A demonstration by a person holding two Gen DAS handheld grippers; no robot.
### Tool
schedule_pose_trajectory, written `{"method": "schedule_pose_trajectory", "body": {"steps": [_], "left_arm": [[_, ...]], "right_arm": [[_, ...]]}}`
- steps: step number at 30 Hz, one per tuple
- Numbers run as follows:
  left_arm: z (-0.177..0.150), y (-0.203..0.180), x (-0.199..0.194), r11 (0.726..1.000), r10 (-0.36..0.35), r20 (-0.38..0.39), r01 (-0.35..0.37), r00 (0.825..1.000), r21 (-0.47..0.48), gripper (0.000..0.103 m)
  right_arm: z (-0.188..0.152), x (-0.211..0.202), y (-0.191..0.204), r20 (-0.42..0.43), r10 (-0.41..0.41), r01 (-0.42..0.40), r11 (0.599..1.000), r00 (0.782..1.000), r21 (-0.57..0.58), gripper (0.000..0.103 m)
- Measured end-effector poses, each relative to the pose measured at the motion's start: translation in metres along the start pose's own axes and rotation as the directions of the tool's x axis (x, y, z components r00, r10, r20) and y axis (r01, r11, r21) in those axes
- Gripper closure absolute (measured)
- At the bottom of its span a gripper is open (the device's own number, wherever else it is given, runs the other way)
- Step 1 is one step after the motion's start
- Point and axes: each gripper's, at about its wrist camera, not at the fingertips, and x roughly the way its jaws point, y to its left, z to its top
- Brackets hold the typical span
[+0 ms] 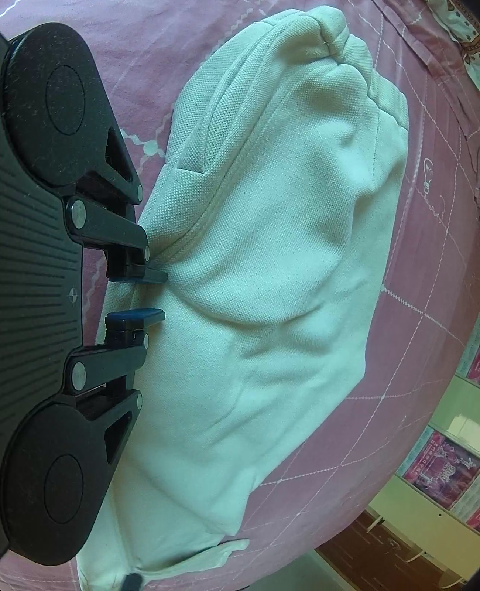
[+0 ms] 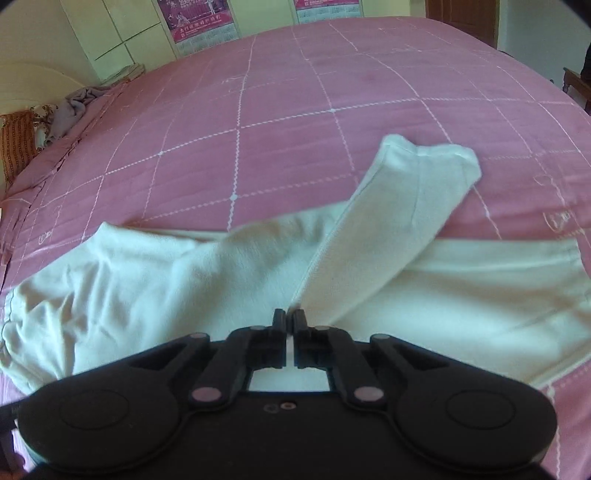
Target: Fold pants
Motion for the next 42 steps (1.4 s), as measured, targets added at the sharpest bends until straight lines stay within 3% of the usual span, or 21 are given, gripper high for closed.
{"method": "schedule_pose_trajectory", "body": {"steps": [5, 7, 10, 12, 14, 19, 23, 24, 25, 28, 32, 35, 38, 39, 42], "left_arm": [[-0.001, -0.011, -0.001, 0.999, 0.041, 0.002, -0.041, 0.999, 0.024, 0.088], [0.001, -0.015, -0.003, 0.998, 0.061, 0.001, -0.061, 0.998, 0.031, 0.088], [0.003, -0.026, -0.006, 0.996, 0.078, 0.008, -0.078, 0.997, 0.037, 0.088], [0.004, -0.036, -0.004, 0.996, 0.075, 0.007, -0.075, 0.997, 0.045, 0.088], [0.001, -0.046, 0.000, 0.996, 0.075, 0.002, -0.075, 0.997, 0.058, 0.088], [-0.008, -0.056, 0.011, 0.993, 0.090, -0.002, -0.090, 0.996, 0.082, 0.088], [-0.008, -0.050, 0.012, 0.995, 0.076, -0.005, -0.075, 0.997, 0.059, 0.088], [-0.008, -0.050, 0.012, 0.996, 0.072, -0.006, -0.071, 0.997, 0.058, 0.088], [-0.008, -0.050, 0.012, 0.996, 0.069, -0.007, -0.068, 0.998, 0.061, 0.088], [-0.008, -0.050, 0.011, 0.995, 0.062, -0.007, -0.061, 0.998, 0.077, 0.088], [-0.007, -0.048, 0.010, 0.996, 0.050, -0.010, -0.049, 0.999, 0.079, 0.088], [-0.008, -0.048, 0.011, 0.995, 0.056, -0.006, -0.055, 0.998, 0.087, 0.088], [-0.010, -0.052, 0.011, 0.992, 0.072, -0.003, -0.071, 0.997, 0.103, 0.088], [-0.010, -0.052, 0.011, 0.992, 0.076, -0.004, -0.075, 0.997, 0.104, 0.088], [-0.009, -0.052, 0.011, 0.992, 0.080, -0.008, -0.079, 0.997, 0.095, 0.088]], "right_arm": [[-0.057, 0.022, -0.047, -0.104, -0.027, 0.040, 0.992, 0.994, 0.121, 0.103], [-0.062, 0.022, -0.051, -0.090, -0.019, 0.030, 0.993, 0.996, 0.114, 0.101], [-0.044, 0.004, -0.048, -0.019, 0.039, -0.037, 0.993, 0.999, 0.110, 0.074], [-0.024, -0.005, -0.043, 0.043, 0.019, -0.021, 0.998, 0.999, 0.062, 0.070], [-0.002, 0.003, -0.038, 0.049, -0.025, 0.025, 1.000, 0.998, 0.015, 0.053], [0.041, 0.048, -0.024, 0.020, -0.115, 0.115, 0.993, 0.993, -0.039, 0.049], [0.046, 0.089, -0.011, -0.021, -0.314, 0.307, 0.939, 0.949, -0.152, 0.053], [0.045, 0.091, -0.014, -0.026, -0.309, 0.302, 0.941, 0.951, -0.151, 0.072], [0.044, 0.087, -0.019, -0.019, -0.270, 0.266, 0.955, 0.963, -0.132, 0.098], [0.039, 0.052, -0.038, 0.028, -0.155, 0.156, 0.986, 0.988, -0.056, 0.099], [0.016, -0.016, -0.080, 0.110, -0.035, 0.027, 0.997, 0.993, 0.077, 0.099], [-0.026, -0.026, -0.113, 0.058, 0.013, -0.025, 0.979, 0.998, 0.203, 0.099], [-0.061, 0.003, -0.129, -0.043, 0.000, 0.010, 0.973, 0.999, 0.230, 0.100], [-0.062, 0.004, -0.128, -0.026, -0.009, 0.014, 0.975, 1.000, 0.220, 0.099], [-0.048, -0.004, -0.106, 0.021, -0.093, 0.091, 0.990, 0.995, 0.106, 0.067]]}}
